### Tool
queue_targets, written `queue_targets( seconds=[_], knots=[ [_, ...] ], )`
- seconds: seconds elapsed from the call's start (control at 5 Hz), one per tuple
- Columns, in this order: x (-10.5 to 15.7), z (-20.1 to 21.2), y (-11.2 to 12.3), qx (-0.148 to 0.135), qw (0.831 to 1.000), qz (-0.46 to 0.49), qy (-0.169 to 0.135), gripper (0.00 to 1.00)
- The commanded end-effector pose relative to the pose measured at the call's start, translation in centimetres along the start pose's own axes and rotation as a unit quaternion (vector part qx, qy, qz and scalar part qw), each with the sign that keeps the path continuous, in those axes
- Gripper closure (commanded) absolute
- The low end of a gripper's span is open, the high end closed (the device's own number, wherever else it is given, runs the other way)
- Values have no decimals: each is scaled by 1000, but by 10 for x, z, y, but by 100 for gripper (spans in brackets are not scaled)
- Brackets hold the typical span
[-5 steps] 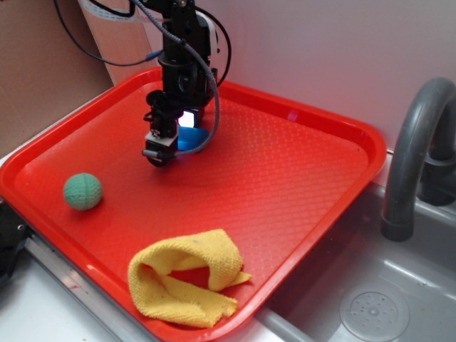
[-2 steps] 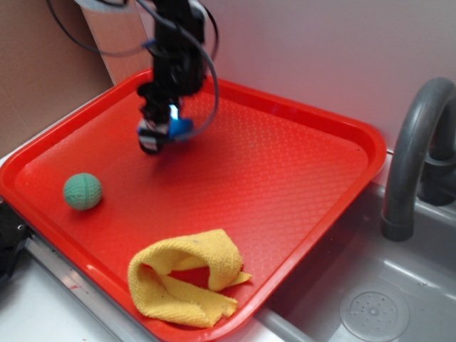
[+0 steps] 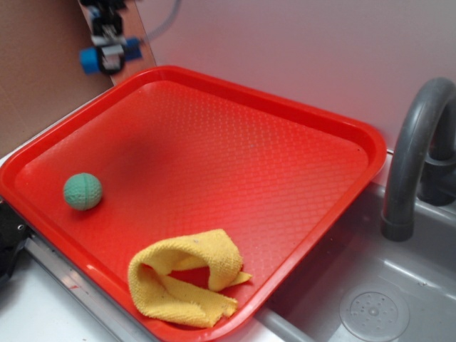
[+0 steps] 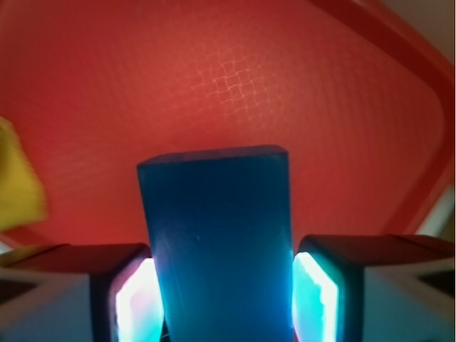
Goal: Grab the blue block.
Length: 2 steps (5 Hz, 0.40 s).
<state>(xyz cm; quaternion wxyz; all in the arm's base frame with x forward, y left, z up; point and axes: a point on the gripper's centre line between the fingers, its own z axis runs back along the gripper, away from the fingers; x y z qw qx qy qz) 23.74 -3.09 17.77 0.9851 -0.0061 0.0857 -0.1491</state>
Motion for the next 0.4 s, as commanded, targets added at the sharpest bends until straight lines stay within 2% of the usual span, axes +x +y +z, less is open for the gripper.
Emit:
queue_targets(
  seconds=[0.0,0.2],
  knots=[
    [-29,56,-29,-32,978,164,-124,100],
    [-28,55,-32,-21,981,150,-124,100]
  ],
)
